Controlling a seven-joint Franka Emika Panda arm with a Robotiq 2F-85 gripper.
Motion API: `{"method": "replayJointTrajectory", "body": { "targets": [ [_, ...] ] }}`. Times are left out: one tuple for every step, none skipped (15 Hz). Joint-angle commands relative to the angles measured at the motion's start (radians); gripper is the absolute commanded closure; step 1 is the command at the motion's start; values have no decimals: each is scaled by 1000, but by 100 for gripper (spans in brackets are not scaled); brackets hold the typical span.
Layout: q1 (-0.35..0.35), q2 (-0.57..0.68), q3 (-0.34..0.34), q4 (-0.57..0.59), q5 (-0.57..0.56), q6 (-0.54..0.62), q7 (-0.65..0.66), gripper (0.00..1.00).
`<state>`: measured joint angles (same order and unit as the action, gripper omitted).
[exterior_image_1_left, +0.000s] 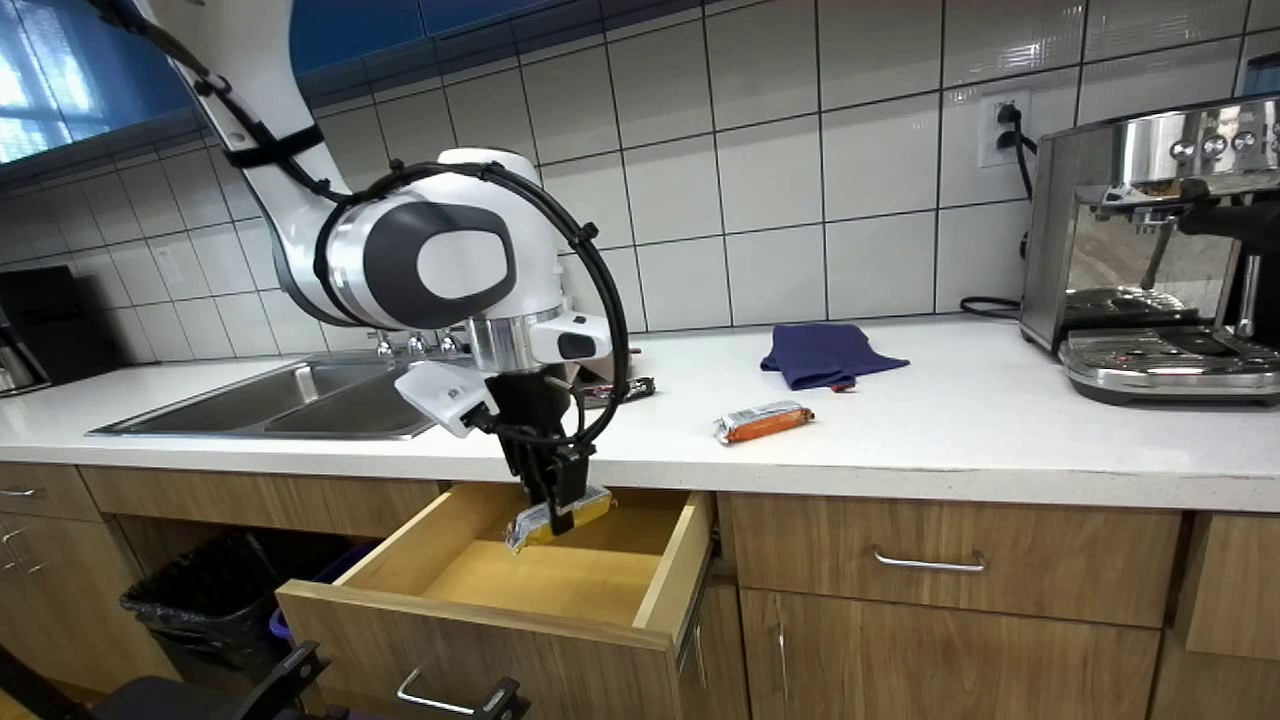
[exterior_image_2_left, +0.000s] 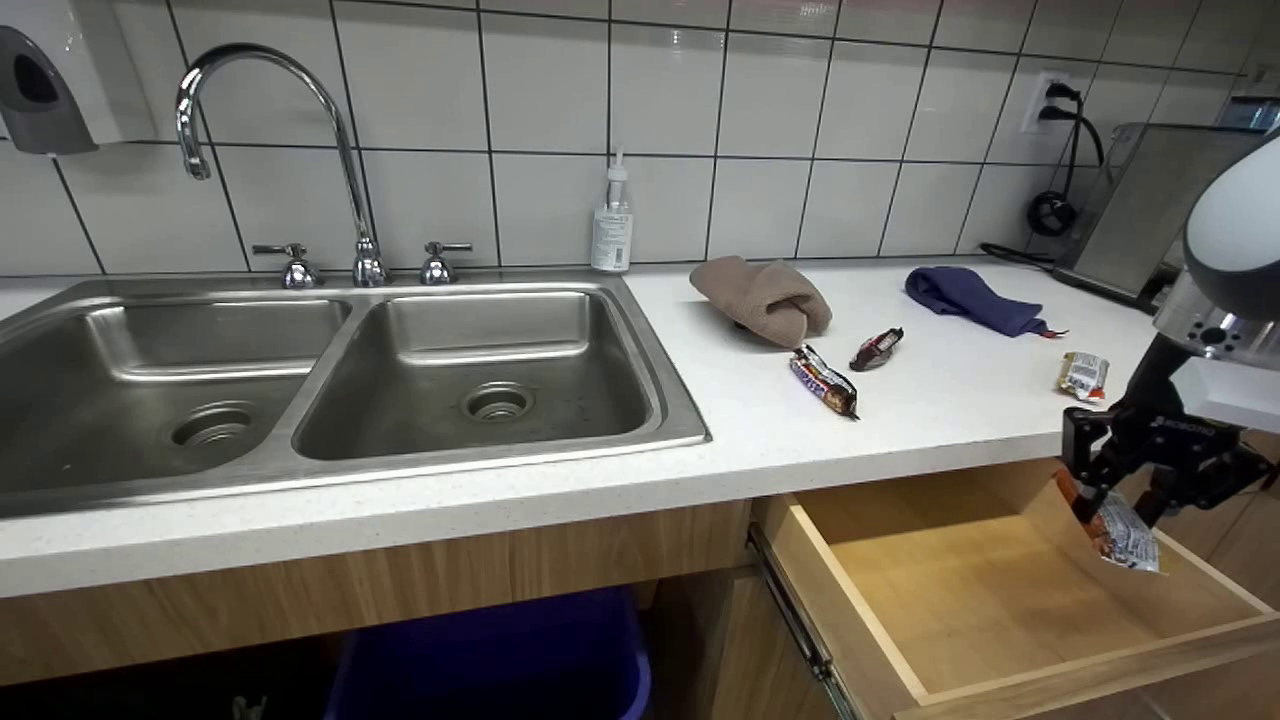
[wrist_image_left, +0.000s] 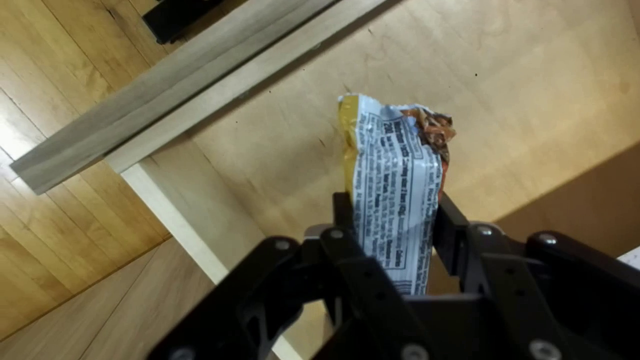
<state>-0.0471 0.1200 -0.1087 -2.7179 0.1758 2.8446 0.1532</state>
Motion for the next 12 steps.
{"method": "replayJointTrajectory", "body": {
  "targets": [
    [-18,34,2,18,0,25,16,84],
    [-21,44,1,23,5,28,14,84],
    [-25,50,3,24,15,33,9,84],
    [-27,58,3,27,17,37,10,84],
    [-28,67,2,32,17,36,12,84],
    [-30,74,1,35,19,38,12,84],
    [-33,82,2,39,22,38,11,84],
    [-34,88,2,43,23,38,13,84],
    [-35,96,2,47,24,38,13,84],
    [-36,102,3,51,27,39,13,84],
    [-38,109,4,56,29,39,13,84],
    [-38,113,5,59,32,38,14,84]
  ]
}}
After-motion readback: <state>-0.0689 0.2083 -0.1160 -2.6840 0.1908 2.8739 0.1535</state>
